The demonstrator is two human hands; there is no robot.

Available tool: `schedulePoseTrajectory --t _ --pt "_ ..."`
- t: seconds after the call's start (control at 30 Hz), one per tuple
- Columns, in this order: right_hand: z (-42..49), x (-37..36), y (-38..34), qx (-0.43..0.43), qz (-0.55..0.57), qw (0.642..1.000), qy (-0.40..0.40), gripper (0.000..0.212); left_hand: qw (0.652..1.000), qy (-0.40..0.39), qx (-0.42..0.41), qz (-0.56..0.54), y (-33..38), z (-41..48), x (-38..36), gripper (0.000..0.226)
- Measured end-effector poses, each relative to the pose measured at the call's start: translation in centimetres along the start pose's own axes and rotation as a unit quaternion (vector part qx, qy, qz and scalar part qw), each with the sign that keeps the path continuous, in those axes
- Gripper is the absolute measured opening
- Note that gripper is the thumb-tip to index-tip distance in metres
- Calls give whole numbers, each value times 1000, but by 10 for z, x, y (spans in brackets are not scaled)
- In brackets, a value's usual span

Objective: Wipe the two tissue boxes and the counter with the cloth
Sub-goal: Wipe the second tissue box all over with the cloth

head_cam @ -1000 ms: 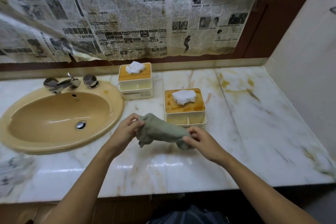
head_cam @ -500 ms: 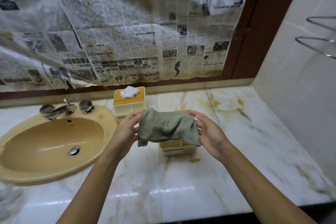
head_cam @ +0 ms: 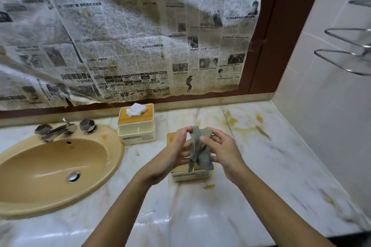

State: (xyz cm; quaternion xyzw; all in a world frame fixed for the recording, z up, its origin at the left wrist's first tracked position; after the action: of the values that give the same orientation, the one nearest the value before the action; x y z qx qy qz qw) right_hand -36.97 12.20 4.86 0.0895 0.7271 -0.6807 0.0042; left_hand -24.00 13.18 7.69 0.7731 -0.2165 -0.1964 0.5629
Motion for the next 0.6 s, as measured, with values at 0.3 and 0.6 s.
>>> schedulePoseTrajectory --t 0.3,0.6 --pt "2 21 -19 30 -49 998 8 22 999 45 18 -22 7 30 -1 77" --pt "5 44 -8 -4 -10 1000 16 18 996 82 -21 12 15 49 2 43"
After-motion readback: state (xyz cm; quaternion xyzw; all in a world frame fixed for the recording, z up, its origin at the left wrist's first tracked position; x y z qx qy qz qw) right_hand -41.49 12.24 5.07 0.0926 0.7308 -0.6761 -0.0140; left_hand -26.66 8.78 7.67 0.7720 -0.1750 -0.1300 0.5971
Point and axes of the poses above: each hand's wrist, its own z-axis towards the middle knuckle, its own x-axis out of the back of the hand, y = z × x, the point moved 10 cm from there along z, towards the middle knuckle, and after that the axes turned 7 degrees about x, right-handed, at the moved point
